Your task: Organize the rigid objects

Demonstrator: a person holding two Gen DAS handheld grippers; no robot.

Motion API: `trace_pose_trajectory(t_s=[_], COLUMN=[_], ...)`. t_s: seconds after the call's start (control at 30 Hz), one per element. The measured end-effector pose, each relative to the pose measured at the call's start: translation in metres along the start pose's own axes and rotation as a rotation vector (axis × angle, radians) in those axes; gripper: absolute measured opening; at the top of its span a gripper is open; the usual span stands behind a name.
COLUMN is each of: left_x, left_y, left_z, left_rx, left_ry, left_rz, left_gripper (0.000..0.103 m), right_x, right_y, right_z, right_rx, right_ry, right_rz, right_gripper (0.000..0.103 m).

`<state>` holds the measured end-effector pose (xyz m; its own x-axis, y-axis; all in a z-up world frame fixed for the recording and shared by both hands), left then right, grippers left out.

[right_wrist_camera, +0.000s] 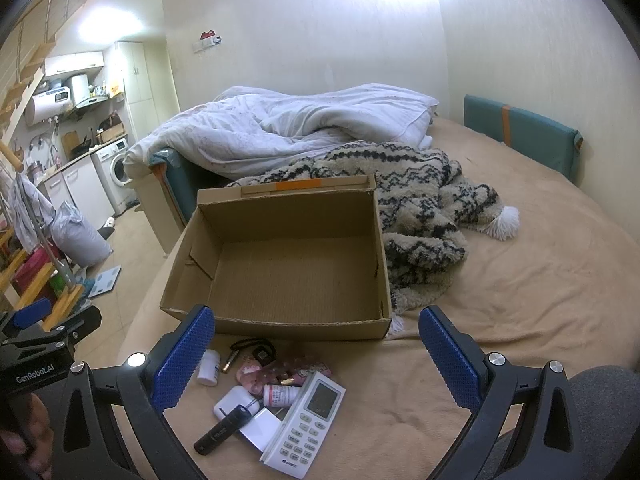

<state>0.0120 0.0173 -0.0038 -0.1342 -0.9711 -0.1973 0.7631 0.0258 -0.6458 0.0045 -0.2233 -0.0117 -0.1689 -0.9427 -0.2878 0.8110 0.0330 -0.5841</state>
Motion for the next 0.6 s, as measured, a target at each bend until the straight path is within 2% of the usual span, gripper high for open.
trace_pose_trajectory(t_s=[0.6], left_x=[0.0028], left_y=[0.0019], left_z=[-0.0017], left_rx=[-0.017], left_ry=[0.010], left_rz=[-0.012], left_gripper=[0.103], right_x=[0.0035], right_y=[0.0047], right_z=[0.0012], right_rx=[-0.008], right_ry=[0.013], right_rz=[-0.002], right_gripper=[0.103])
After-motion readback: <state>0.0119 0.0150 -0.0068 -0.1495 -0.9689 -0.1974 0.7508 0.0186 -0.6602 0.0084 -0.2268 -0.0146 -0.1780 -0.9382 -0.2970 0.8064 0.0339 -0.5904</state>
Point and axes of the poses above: each gripper's, at about its wrist camera, not at the fingertips, and y roughly the way its jaws point, x to its right, z to its top, the point moved 2 cm from there along y, roughly the way its jaws point, and after that the axes turned 12 degrees about y, right-handed, at the moved point
